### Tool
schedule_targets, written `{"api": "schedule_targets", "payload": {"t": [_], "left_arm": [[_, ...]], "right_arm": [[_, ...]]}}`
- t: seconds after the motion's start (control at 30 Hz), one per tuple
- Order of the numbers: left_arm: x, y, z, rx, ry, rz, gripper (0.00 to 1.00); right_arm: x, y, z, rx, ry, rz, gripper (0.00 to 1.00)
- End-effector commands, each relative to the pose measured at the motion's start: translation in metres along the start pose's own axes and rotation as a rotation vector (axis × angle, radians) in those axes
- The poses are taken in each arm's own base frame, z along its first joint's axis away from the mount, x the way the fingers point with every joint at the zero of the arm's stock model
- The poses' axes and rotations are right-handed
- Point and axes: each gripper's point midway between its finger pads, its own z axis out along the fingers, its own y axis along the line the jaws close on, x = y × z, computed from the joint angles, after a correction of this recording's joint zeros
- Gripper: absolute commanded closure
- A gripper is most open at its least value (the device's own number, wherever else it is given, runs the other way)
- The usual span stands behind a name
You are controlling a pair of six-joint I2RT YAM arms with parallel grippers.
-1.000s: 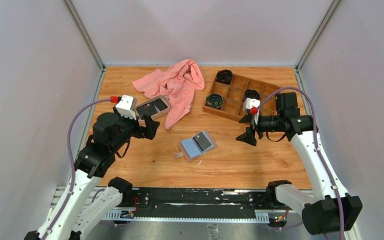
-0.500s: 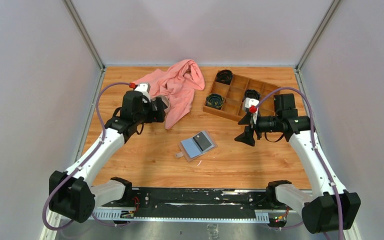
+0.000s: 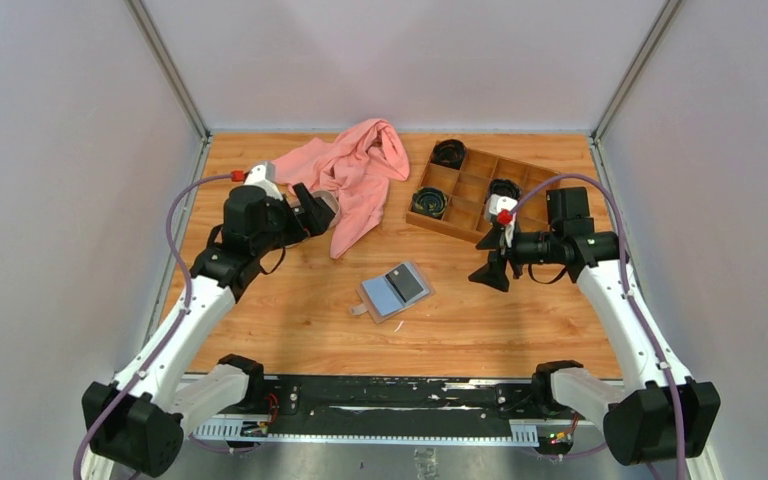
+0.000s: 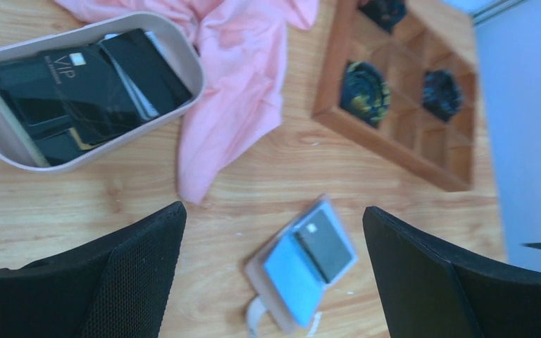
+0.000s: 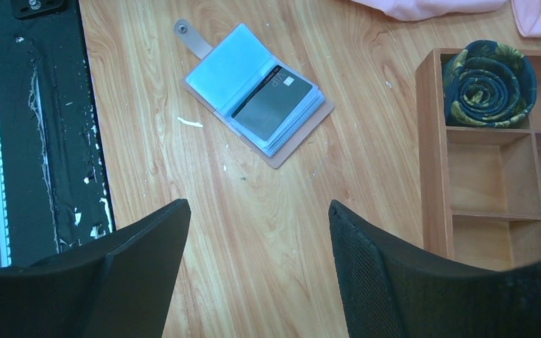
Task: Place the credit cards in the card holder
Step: Pick up the credit card from the storage box.
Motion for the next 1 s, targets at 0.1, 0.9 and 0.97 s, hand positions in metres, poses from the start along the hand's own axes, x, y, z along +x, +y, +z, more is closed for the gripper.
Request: {"api": "schedule_targets", "payload": {"t": [0.1, 0.9, 0.97], "left_arm": [[-0.032, -0.052, -0.053, 0.103, -0.034, -0.206, 0.00], [-0.054, -0.149, -0.118, 0.483, -0.023, -0.268, 0.00], [-0.054, -0.154, -0.118, 0.503, -0.006, -0.266, 0.00]], "right_arm": [[0.016, -0.008, 0.002, -0.010, 0.027, 0.072, 0.24], [0.040, -0.043, -0.031, 0.095, -0.039, 0.195, 0.24], [0.041, -0.043, -0.031, 0.093, -0.041, 0.193, 0.24]]}}
